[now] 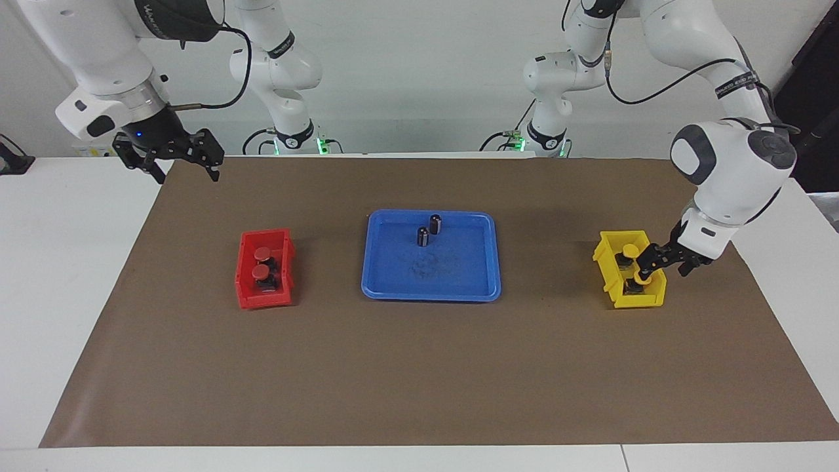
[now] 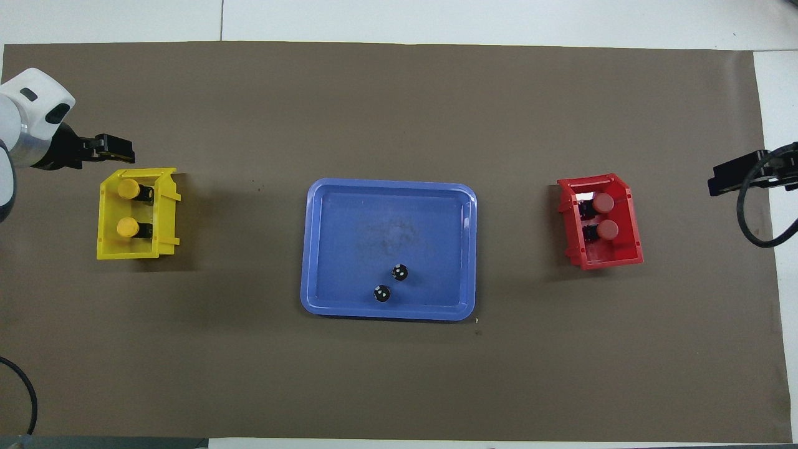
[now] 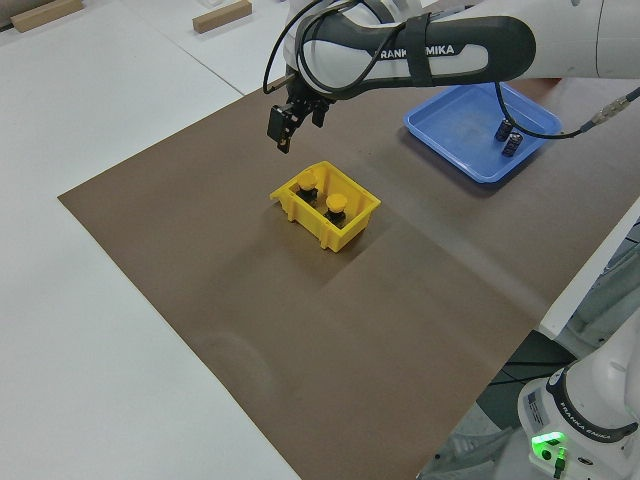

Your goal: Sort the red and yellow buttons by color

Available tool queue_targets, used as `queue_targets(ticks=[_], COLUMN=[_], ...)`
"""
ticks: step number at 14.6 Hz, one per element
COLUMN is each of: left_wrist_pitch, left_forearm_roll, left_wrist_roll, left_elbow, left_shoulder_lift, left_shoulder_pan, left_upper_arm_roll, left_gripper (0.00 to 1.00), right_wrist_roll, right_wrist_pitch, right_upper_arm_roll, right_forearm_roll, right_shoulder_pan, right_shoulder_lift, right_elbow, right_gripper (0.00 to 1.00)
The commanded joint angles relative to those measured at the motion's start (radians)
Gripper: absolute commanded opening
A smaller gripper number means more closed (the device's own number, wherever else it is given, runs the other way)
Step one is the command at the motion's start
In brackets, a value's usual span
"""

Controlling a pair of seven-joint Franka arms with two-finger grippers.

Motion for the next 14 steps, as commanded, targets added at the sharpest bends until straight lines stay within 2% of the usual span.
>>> queue_targets(ticks=[1, 6, 10, 14], left_wrist_pitch=[-0.133, -0.232, -0.324, -0.433], left_forearm_roll=[0.0, 0.004, 0.006, 0.012], left_wrist_roll=[0.103, 0.122, 0.131, 0.131], left_elbow=[0.069, 0.077, 0.123, 0.212], left_shoulder_lift=[-0.026, -0.153, -0.193, -0.192], left_shoulder_pan=[-0.021, -0.012, -0.023, -0.023], left_upper_arm_roll=[0.002, 0.005, -0.003, -0.004], left_gripper=[1.0, 1.0, 1.0, 1.0], right_wrist_roll=[0.011, 0.011, 0.011, 0.011], right_wrist_pitch=[-0.006, -0.01, -0.012, -0.016], right_upper_arm_roll=[0.006, 0.006, 0.007, 0.006], right_forearm_roll=[-0.002, -0.002, -0.001, -0.001], right_shoulder_pan=[-0.009, -0.012, -0.012, -0.012], right_shoulder_lift=[-0.023, -0.023, -0.023, -0.023], right_elbow=[-0.021, -0.023, -0.023, -0.023], right_gripper=[1.0, 1.0, 1.0, 1.0])
